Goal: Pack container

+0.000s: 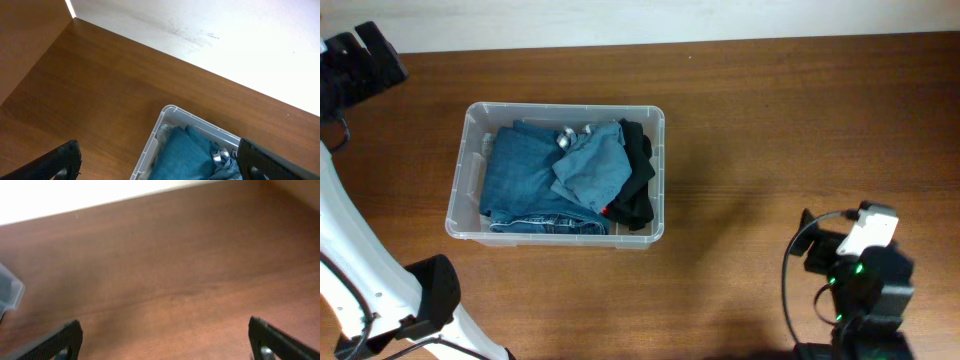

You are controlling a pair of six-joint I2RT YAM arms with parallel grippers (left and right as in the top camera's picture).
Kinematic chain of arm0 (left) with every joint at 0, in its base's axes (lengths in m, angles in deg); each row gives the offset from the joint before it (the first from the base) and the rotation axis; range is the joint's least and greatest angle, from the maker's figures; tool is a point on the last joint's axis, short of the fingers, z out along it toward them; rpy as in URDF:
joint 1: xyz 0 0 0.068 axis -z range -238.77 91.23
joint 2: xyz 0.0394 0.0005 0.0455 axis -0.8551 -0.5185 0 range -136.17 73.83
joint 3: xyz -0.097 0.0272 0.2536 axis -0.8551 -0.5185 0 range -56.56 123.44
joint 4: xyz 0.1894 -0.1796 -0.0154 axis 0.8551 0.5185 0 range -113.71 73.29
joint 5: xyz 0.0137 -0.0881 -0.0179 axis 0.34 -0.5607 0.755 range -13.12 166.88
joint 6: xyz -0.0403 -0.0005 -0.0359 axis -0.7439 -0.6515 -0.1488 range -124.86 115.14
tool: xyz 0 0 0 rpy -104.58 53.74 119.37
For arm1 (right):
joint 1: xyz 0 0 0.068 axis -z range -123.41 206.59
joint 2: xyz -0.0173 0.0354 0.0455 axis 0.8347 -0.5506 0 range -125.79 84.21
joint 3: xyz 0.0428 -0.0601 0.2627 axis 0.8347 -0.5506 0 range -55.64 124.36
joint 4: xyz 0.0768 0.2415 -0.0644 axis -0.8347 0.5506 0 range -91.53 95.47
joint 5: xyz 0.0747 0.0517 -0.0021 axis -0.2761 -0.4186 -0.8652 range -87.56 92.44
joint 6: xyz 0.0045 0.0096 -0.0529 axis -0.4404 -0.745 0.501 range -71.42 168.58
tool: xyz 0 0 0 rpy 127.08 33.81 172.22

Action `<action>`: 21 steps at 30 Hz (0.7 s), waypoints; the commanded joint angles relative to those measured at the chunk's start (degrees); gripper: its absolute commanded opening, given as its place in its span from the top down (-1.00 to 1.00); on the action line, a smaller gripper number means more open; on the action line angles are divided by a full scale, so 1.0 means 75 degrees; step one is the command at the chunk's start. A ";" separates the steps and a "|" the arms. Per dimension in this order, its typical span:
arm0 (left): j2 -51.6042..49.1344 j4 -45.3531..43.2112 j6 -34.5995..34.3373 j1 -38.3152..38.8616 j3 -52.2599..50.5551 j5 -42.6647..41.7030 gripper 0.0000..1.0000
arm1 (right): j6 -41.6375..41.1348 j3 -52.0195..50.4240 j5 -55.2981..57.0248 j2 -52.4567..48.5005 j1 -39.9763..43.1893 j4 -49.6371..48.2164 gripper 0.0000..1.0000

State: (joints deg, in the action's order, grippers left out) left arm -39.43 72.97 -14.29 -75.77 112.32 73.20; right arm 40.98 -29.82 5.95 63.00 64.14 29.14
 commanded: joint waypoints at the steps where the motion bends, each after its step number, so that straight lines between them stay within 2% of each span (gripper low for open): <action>1: -0.0029 0.0000 0.0041 0.0023 0.0038 0.0000 -0.99 | -0.0259 -0.0933 -0.0347 0.1163 0.0052 -0.0181 -0.97; 11: -0.0029 0.0000 0.0041 0.0023 0.0038 0.0003 -0.99 | -0.0259 -0.2177 -0.0385 0.2766 0.0052 -0.0181 -0.97; 21: -0.0029 0.0000 0.0041 0.0023 0.0038 0.0003 -0.99 | -0.0256 -0.2372 -0.0385 0.2801 0.0047 -0.0236 -0.97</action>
State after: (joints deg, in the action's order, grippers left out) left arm -39.43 72.97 -14.29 -75.77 112.32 73.20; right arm 39.52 -47.15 3.39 83.37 64.12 27.55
